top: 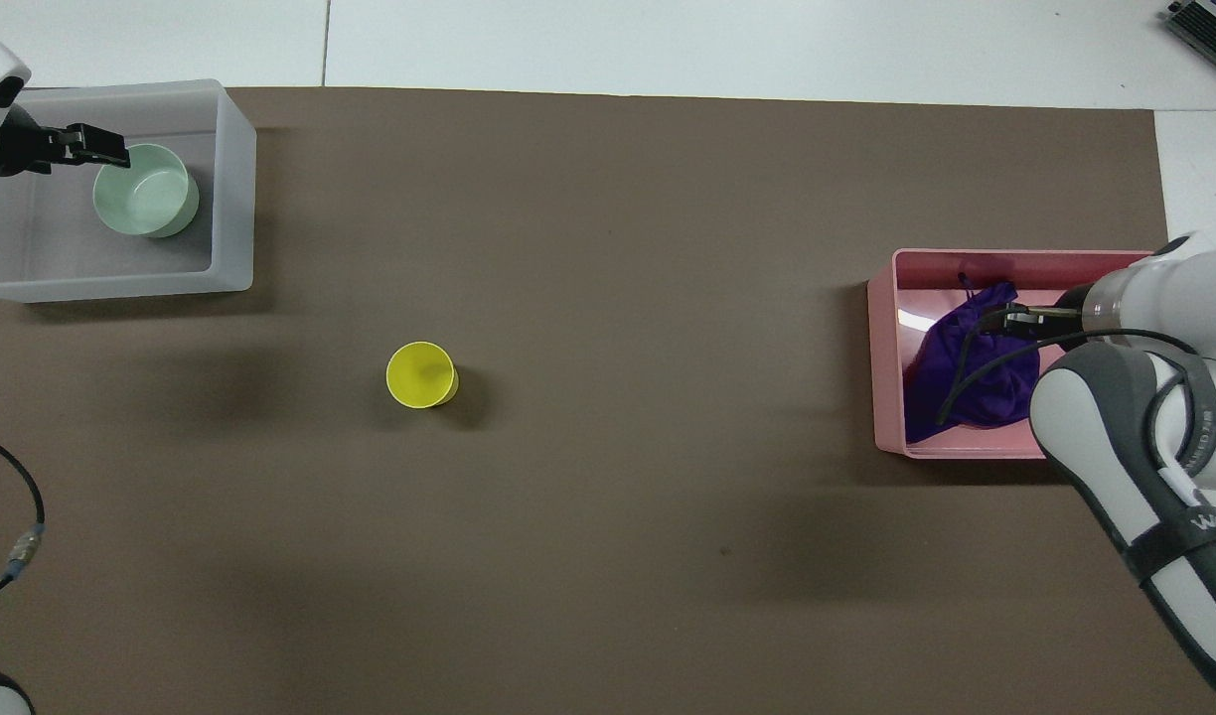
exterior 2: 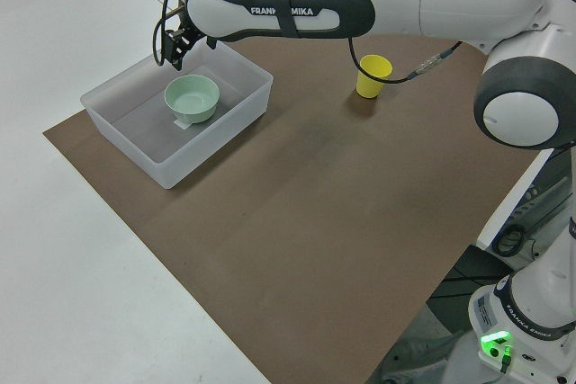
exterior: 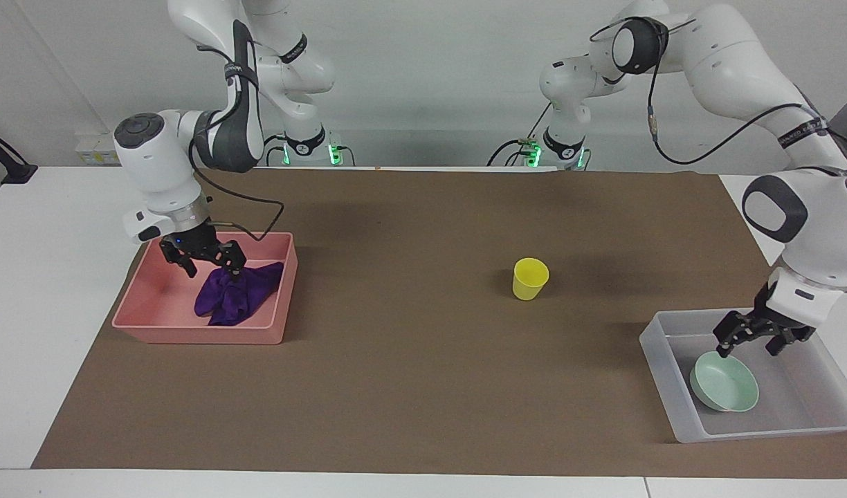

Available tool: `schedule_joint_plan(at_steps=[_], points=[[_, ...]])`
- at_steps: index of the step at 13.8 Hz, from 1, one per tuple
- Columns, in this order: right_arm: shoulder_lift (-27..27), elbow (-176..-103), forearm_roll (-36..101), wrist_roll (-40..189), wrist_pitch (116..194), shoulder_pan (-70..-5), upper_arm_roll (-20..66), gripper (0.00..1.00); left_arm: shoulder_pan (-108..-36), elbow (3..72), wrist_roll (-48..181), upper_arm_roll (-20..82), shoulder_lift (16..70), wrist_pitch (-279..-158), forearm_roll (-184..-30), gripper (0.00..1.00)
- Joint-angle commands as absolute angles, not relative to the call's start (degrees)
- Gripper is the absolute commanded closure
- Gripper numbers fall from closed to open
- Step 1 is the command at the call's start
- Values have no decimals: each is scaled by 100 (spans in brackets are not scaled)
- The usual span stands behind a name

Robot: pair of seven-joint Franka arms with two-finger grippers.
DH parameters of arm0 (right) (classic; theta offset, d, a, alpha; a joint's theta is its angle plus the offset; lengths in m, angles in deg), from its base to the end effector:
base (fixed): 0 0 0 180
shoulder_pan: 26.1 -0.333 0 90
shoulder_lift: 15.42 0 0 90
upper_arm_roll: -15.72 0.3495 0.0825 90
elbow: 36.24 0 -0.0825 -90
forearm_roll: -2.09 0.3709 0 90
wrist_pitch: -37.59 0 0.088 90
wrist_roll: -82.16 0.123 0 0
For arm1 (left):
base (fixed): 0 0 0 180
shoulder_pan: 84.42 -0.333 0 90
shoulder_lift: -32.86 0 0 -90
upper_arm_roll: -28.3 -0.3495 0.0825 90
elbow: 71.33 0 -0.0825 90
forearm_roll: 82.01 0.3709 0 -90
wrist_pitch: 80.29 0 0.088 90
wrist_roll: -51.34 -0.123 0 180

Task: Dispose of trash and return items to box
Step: 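Reach the left gripper to the yellow cup and grasp it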

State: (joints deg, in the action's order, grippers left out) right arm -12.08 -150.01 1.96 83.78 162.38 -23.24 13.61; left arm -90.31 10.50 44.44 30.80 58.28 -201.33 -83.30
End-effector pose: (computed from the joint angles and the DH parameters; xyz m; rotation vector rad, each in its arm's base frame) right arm 0.5720 -0.0495 0.4714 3.1215 -0.1776 0.2096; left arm 0.7164 0.0469 0.4839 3.1007 -0.0706 0.3796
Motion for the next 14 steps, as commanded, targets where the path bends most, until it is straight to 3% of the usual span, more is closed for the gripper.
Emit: schedule_joint_plan(at_steps=[1,4,7,11,14], points=[[-1515,-14525,174,8401,15356,-2390,1422,0,-8636,2750,4877,2997,4484,-20220,-8324,0],[-1691,-13918,148,8567,14388,-2391,1458,0,-8109,3736,5237,2997,3815,-20412,-8306,0],[-1884,-13540,69,8559,13667,-2373,1440,0,-7643,4492,5765,2997,3568,-21113,-8289,0],[-1920,-12925,95,8559,12955,-2303,1440,0,-7194,5047,6205,3005,3532,-21573,-8289,2],[-1946,-12940,87,8568,12830,-2302,1405,0,-6825,5364,6557,3005,3576,-22064,-8289,4]])
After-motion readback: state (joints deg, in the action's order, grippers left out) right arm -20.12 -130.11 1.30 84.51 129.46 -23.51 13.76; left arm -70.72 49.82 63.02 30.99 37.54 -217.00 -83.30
